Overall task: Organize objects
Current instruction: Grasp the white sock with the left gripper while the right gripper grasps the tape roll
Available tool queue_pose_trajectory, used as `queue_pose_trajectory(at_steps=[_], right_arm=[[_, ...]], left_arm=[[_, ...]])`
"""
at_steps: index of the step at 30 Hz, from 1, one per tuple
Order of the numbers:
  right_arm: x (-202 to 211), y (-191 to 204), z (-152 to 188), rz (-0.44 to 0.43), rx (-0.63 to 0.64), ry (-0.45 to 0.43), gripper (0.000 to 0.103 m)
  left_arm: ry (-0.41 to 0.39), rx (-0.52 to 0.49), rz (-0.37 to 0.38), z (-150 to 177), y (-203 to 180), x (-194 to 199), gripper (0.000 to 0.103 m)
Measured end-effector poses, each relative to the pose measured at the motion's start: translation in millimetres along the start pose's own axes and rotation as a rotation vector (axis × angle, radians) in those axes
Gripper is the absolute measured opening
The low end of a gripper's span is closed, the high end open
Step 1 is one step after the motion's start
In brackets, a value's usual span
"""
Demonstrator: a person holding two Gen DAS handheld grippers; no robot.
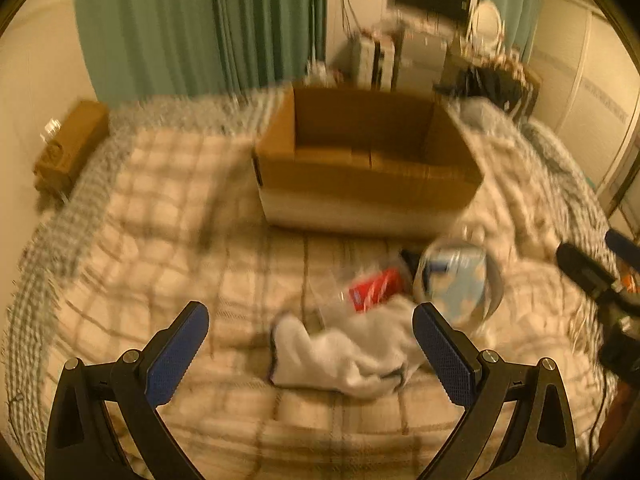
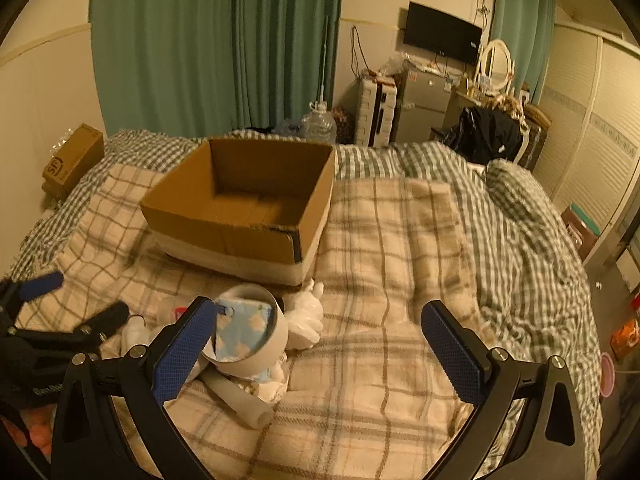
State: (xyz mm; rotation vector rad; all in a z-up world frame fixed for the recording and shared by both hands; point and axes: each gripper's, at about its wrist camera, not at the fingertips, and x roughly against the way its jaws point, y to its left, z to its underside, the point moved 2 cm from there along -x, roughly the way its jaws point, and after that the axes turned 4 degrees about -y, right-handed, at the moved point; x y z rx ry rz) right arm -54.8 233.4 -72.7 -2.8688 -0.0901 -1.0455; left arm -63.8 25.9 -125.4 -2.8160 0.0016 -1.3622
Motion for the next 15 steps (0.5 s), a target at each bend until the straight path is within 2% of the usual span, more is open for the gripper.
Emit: queue_pose_trajectory(at_steps=[6,11,12,13,15], right_arm=[[-22.7,-5.4,12.3,-0.037,-0.03,0.058,0.103],[-37.9,7.1,16.0,-0.082,-0.009,0.099,0.103],[-40.0,9.8,16.5,-0.087,-0.003,0.102,0.103],[-42.2,13.8,16.8,-0.094,0.005,0.107,0.103],[-47.3,21.2,17.0,-0.109,0.019,0.12,0.103]], left_arm=[[0.2,0.012,0.118,25.3,-8.0,-49.1,0.103],[0.255,0.042,0.223,30.9,-7.5,-60.6,0.102],[0.259,0.051,0.254,31.9,-6.4,-62.2,0.097],[0.259,0.061,0.28,32.4,-5.6,-62.1,0.085],[0.241,0.075,0.288,31.2,-1.6,-58.1,0.075]])
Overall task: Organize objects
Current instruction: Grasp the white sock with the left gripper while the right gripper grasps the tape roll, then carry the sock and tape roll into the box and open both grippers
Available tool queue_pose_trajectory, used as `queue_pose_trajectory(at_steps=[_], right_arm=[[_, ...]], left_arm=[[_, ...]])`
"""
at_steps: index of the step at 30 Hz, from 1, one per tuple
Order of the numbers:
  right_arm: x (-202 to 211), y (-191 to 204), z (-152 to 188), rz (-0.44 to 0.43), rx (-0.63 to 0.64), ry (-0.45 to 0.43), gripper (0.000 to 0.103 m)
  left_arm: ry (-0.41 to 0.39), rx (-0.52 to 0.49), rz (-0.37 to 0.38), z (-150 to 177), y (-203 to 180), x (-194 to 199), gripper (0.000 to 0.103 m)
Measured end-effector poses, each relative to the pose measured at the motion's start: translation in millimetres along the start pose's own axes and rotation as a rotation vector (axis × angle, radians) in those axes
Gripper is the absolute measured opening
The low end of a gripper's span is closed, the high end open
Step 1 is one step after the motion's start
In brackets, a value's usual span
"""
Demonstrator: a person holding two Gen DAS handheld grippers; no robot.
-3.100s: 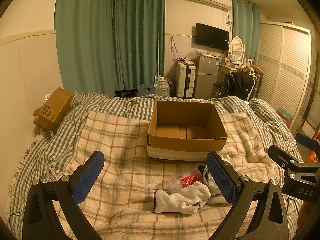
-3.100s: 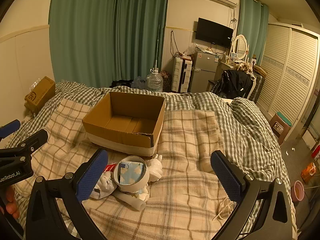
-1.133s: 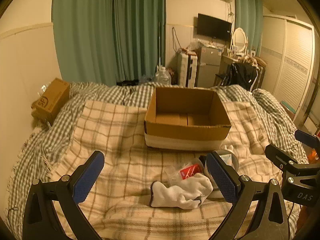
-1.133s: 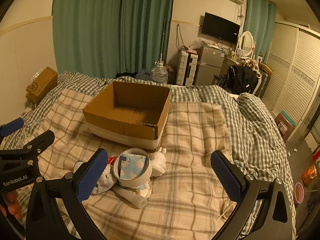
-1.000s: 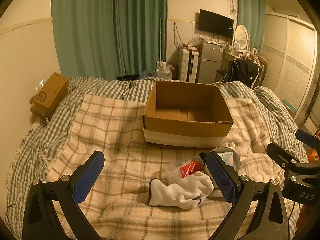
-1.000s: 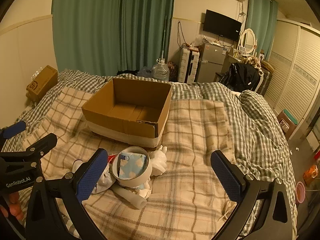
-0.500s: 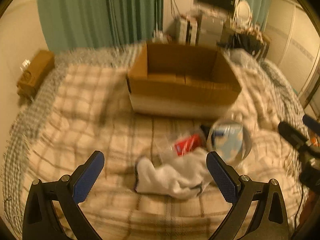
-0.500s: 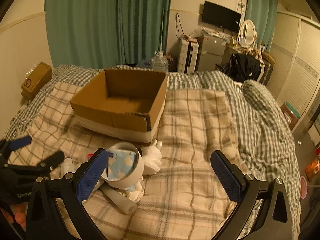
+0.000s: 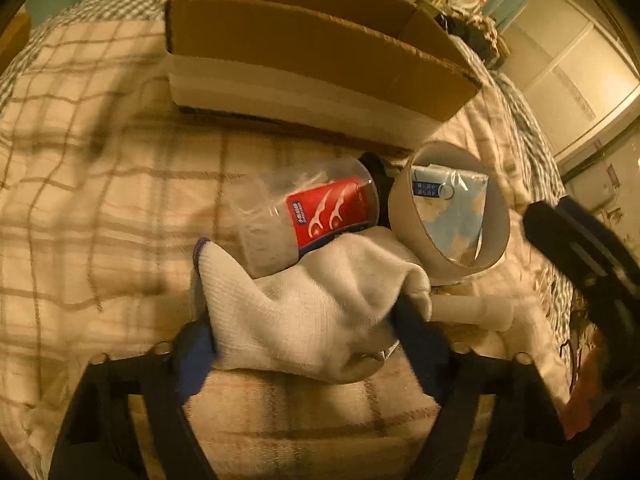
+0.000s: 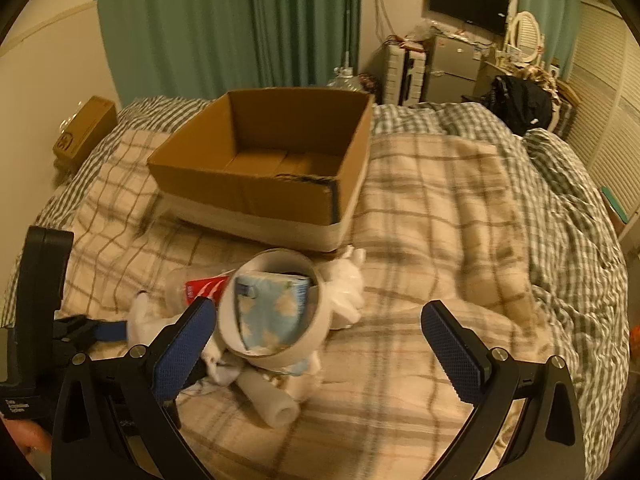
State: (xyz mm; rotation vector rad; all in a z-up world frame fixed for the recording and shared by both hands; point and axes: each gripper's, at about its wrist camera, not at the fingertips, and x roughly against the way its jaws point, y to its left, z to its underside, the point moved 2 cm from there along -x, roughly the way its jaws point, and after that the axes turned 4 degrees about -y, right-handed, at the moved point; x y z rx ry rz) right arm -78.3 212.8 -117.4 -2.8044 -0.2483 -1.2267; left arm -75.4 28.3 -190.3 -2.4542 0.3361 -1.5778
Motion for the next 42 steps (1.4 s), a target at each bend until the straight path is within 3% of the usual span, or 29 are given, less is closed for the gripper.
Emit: queue_pose_trajectory(at_steps=[2,4,7,15,19,20,26,34,42], right_arm=[[-3.0,4.6,-0.6,-0.004,0.011,0.008,0.103],[-5.9,8.6,-2.0,-0.008,0.017,0.017,0.103],[-10.4,13.1,-3.2,-0.018,0.019,0.028,0.103],[-43.9,32.2,2.2,-0.028,0.052,0.113,0.102],[-60.6,34.1,6.9,0.01,0.058,0.159,0.081],[-61.2,33.3,7.8,0.006,0.055,0.162,0.081],[-33.6,32.6,3.7,0.02,0.061,0.102,0.081],[31.9,32.0,-15.4,0.015,0.046,-0.017,0.081],[90.8,32.2,-54.9,-0.002,0.056,-0.148,0.081]], left_arm=[[-0.033,0.008,0.012,-1.7,3.3,11.3,0.053],[-0.081,0.03,0.029,-4.9,9.8,27.9,0.039],[-0.126,0.049,0.021,-11.3,24.9,45.8,0.034],[-0.213,0.003,-0.045,-22.6,36.3,67.9,0.022],[-0.228,-0.021,-0.055,-23.7,32.4,70.8,0.022],[-0.227,-0.024,-0.053,-23.4,33.4,71.0,0.022],[-0.258,-0.041,-0.046,-21.2,23.2,89.4,0.015],[-0.387,-0.088,-0.041,-27.2,-1.0,147.5,0.013],[-0.5,-0.131,-0.07,-61.3,-18.9,189.2,0.013]])
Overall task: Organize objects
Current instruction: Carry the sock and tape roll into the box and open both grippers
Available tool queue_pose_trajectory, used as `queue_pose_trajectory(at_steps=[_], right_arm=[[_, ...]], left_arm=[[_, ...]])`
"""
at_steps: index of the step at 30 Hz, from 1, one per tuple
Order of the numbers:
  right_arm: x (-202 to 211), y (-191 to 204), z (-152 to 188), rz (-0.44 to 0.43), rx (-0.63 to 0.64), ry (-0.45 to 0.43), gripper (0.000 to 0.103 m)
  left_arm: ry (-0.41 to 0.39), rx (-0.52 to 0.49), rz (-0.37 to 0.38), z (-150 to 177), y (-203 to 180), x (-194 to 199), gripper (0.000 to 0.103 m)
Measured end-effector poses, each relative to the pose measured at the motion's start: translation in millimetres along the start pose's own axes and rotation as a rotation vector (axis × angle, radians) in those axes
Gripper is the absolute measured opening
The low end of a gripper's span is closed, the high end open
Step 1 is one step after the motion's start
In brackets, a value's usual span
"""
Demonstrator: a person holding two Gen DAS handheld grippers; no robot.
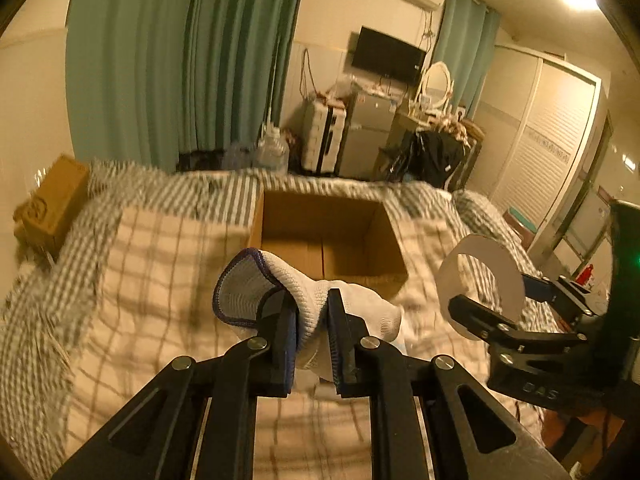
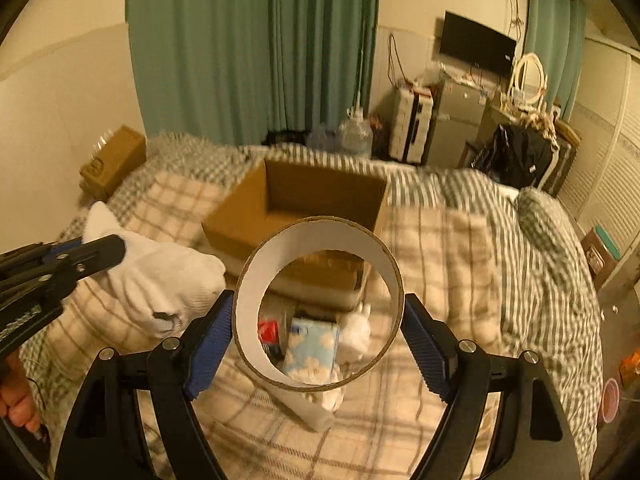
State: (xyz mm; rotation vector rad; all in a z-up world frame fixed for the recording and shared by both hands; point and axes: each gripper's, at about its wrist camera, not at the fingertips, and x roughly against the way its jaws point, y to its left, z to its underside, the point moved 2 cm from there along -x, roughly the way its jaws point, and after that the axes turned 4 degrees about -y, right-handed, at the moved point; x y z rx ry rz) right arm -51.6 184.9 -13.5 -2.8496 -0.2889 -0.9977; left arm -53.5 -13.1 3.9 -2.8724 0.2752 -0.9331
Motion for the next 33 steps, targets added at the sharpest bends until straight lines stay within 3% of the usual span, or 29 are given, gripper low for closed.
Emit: queue_pose_trajectory(at_steps=[7,13,19,25,27,28,30,31,32,33], right_arm=[[-5.2,0.7,-55.5,-0.041,0.005,-0.065,0.081],[-49.6,-6.9,-95.2,-0.062,-0.027,-0.076,0.08],[-114.2,-23.2,-100.4,-0.035,-0.061,-0.038,0.08],[-163.1,-35.8,-83.7,-0.061,-0.098,0.006,0.081],[-169.7,-39.6,-81.1,-0.074,-0.12,0.004,0.082],[-171.1,-42.5,-80.9,-0.081,-0.134,-0.001,0.087],[-168.6,-46.6,-81.1,-0.068,-0.144,-0.012,0.095],[-164.8,-49.0,-82.1,-0.056,-0.147,-0.022,0.095],[-161.1,-50.6,-83.7,-0.047,-0.15,-0.027,0.095],[-156.0,-52.5,-84.6,-0.04,-0.152,-0.03,0.095]], left_arm=[[-0.047,-0.022,-0.016,-51.4,0.9,-26.5,0.013],[-0.05,-0.044,-0.049,-80.0,2.4,-87.7,0.013],[-0.008,-0.038,-0.066,-72.2,9.5,-159.3,0.013],[0.048,-0.052,-0.064,-48.3,13.8,-199.5,0.014],[0.058,-0.056,-0.057,-44.5,14.4,-205.3,0.02],[0.058,-0.055,-0.057,-43.6,14.9,-205.6,0.027],[0.041,-0.051,-0.051,-44.2,13.6,-199.8,0.051],[0.023,-0.053,-0.054,-45.4,13.5,-195.1,0.069],[-0.001,-0.058,-0.062,-47.7,11.0,-188.4,0.08],[-0.027,-0.066,-0.072,-50.2,8.8,-179.4,0.082]])
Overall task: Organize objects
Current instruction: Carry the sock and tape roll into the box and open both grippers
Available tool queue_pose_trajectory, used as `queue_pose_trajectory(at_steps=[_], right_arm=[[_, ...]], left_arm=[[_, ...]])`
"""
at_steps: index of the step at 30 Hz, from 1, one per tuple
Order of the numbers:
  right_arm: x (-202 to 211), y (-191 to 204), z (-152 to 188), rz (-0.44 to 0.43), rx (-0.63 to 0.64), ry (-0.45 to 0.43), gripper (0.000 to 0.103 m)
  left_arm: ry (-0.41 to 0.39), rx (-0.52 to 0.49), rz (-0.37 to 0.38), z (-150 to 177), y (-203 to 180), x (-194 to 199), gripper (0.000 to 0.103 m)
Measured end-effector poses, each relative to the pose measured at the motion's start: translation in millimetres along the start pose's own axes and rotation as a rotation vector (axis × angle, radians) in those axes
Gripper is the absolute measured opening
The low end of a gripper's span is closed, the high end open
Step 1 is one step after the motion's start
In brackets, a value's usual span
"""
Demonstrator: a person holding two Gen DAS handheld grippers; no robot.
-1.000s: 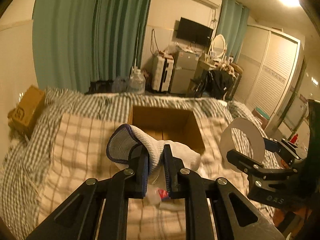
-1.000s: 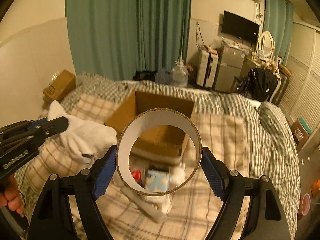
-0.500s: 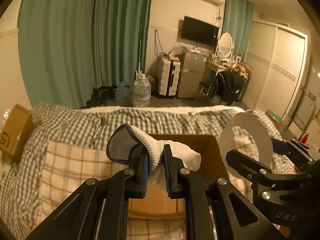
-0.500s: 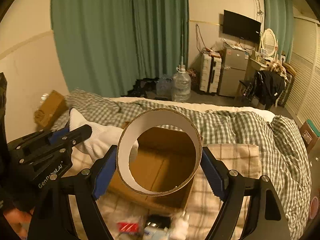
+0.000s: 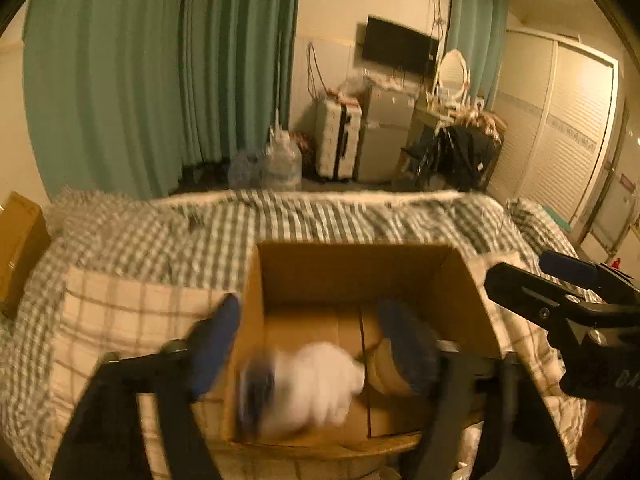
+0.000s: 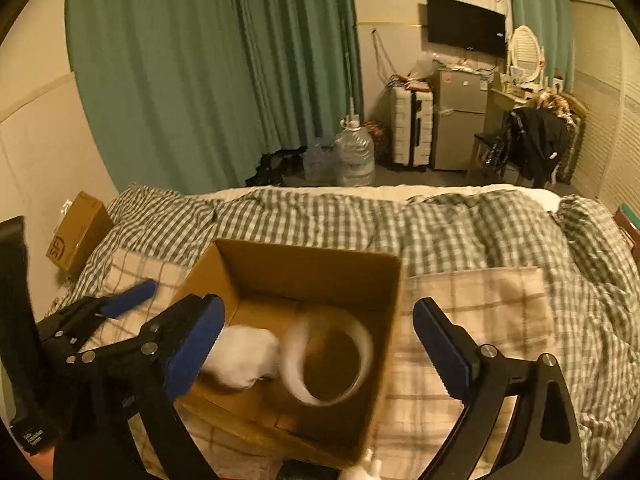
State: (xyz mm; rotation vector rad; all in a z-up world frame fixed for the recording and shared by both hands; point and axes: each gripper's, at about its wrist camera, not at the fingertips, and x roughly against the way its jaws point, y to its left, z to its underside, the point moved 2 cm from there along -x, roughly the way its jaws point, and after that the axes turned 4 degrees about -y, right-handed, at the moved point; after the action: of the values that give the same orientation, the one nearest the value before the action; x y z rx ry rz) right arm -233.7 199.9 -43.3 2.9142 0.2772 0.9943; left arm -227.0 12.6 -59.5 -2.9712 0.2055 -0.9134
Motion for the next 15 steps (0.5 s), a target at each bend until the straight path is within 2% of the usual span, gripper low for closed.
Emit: queue_pose_trajectory(at_steps=[5,9,10,15], right_arm=[[40.5,-6.4,-8.3,0.045,0.011,-0.03,0.095],[86.7,-3.1,-13.9,0.08,0.03,-0.062,0.096],[101.2,-1.9,-14.8,0.089,0.036,-0.074,0.096],[160.3,5.3,-9.8,0.126,0.061,-0.126,0.096]], left_arm=[[-0.04,-0.004,-0.021,-16.6,-3.3,39.3,0.097],[-0.088,0.003,-0.012,-29.5,-6.0,88.1,0.098],[-0.096,0.001,-0.013,-31.1,-6.6,98.6,0.102],[-0.169,0.002,-0.045,-33.4,-7.4,160.5,0.103]])
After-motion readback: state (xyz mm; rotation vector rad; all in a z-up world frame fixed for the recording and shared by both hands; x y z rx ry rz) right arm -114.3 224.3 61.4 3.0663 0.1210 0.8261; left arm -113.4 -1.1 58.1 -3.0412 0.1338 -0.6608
